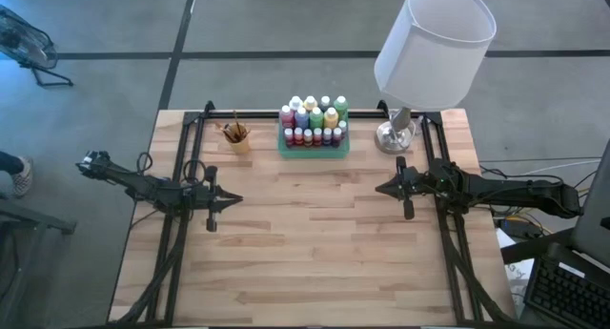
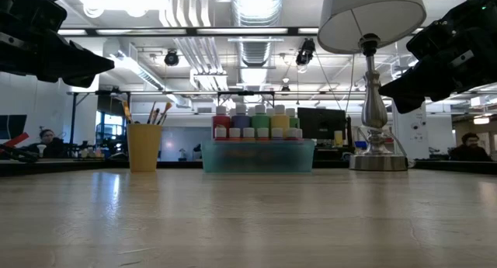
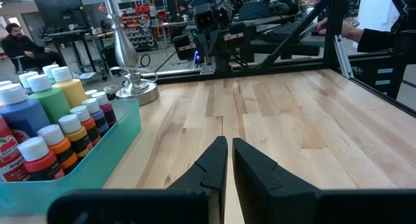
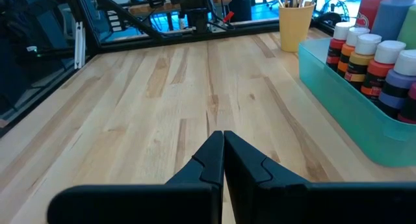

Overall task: Pick & Place Paint Supplies
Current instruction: Return to Home Position

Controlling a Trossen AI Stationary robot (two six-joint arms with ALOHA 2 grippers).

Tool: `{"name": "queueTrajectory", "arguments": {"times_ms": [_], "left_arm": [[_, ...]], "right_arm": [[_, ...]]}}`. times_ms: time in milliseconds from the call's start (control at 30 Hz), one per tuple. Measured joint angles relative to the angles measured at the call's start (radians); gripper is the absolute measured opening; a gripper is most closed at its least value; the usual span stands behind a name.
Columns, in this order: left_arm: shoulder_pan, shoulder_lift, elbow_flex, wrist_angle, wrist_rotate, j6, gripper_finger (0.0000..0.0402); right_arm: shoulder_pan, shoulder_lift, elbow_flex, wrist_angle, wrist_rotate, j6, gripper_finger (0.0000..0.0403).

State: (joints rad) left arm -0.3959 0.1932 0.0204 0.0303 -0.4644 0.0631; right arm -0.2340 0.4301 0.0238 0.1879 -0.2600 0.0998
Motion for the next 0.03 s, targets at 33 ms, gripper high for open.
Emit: {"name": "queueTrajectory", "arguments": {"times_ms": [33], "left_arm": [[0.000,0.000,0.000,0.000,0.000,0.000,0.0030]], "right_arm": [[0.000,0.000,0.000,0.000,0.000,0.001,0.0009]]}}
